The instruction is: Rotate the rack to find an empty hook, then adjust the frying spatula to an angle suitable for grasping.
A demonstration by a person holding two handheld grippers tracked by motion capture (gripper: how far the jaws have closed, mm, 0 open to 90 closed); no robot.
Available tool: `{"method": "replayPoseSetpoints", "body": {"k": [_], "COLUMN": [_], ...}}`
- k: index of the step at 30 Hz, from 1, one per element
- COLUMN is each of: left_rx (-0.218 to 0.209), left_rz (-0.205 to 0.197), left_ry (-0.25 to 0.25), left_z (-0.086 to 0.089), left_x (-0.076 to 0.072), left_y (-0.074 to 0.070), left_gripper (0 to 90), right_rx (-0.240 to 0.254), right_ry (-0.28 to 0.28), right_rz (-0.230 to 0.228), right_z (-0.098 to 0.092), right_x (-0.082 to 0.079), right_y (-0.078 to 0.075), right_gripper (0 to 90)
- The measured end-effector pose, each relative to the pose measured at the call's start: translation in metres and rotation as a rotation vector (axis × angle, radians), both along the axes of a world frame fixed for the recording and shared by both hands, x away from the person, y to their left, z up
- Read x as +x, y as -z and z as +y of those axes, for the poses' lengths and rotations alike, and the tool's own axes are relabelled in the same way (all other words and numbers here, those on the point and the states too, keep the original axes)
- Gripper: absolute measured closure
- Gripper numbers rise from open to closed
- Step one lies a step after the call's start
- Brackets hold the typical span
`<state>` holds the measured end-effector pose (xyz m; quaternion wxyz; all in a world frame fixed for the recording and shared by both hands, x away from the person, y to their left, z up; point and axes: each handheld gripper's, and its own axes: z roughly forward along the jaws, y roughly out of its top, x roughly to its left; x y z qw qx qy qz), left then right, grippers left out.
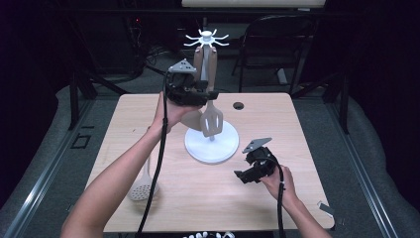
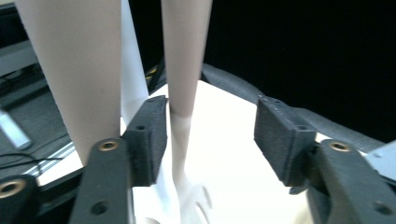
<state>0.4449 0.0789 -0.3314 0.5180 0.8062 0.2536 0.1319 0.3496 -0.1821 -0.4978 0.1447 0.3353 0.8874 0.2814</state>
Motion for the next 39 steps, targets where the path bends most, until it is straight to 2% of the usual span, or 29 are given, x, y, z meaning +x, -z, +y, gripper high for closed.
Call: {"method": "replayPoseSetpoints", "body": {"k": [2,6,9,12,14,20,22,23,25,26,30,33,35,38,39], "left_rx": [-0.017,-0.02,-0.002,0.025,0.02,-0.002,-0.014,-0.02,-0.025,-0.023,-0.052,-0.083,-0.101,-0.099,-0.085], "left_rz": [0.008,0.024,0.026,-0.004,-0.026,-0.06,-0.071,-0.088,-0.094,-0.109,-0.155,-0.19,-0.2,-0.218,-0.23], "left_ry": [0.029,0.063,0.061,0.026,-0.013,-0.07,-0.083,-0.107,-0.115,-0.139,-0.179,-0.192,-0.181,-0.163,-0.167], "left_z": [0.006,0.016,0.024,0.032,0.039,0.053,0.055,0.058,0.058,0.059,0.061,0.061,0.061,0.055,0.053], "left_x": [-0.005,-0.013,-0.018,-0.021,-0.02,-0.014,-0.012,-0.011,-0.01,-0.009,-0.008,-0.006,-0.005,-0.004,-0.005], "left_y": [0.0,-0.002,-0.004,-0.01,-0.014,-0.029,-0.034,-0.039,-0.041,-0.044,-0.051,-0.059,-0.065,-0.072,-0.075], "left_gripper": [35.9,28.0,24.5,23.9,23.9,24.6,30.5,34.6,42.0,49.1,72.2,86.8,89.9,89.9,89.9], "right_rx": [-0.004,-0.005,-0.006,-0.004,-0.001,-0.005,-0.005,-0.007,-0.014,-0.014,-0.014,-0.016,-0.015,-0.013,-0.014], "right_ry": [-0.004,-0.003,-0.002,0.001,-0.002,0.001,0.003,0.008,0.008,0.007,0.009,0.007,0.007,0.005,0.006], "right_rz": [0.0,0.001,0.001,0.002,0.005,0.006,0.008,0.008,0.007,0.007,0.006,0.008,0.008,0.006,0.006], "right_z": [0.001,0.001,0.001,0.001,0.002,0.001,0.0,0.0,0.0,0.0,-0.001,-0.001,-0.001,-0.001,-0.001], "right_x": [0.0,-0.001,-0.001,0.0,0.0,0.0,0.001,0.001,0.001,0.001,0.001,0.002,0.002,0.002,0.002], "right_y": [-0.001,0.0,-0.001,0.0,0.0,0.0,0.001,0.001,0.001,0.001,0.001,0.001,0.001,0.001,0.001], "right_gripper": [13.5,13.5,13.6,13.5,13.5,13.6,13.6,13.7,13.7,13.7,13.8,13.8,13.8,13.8,13.8]}}
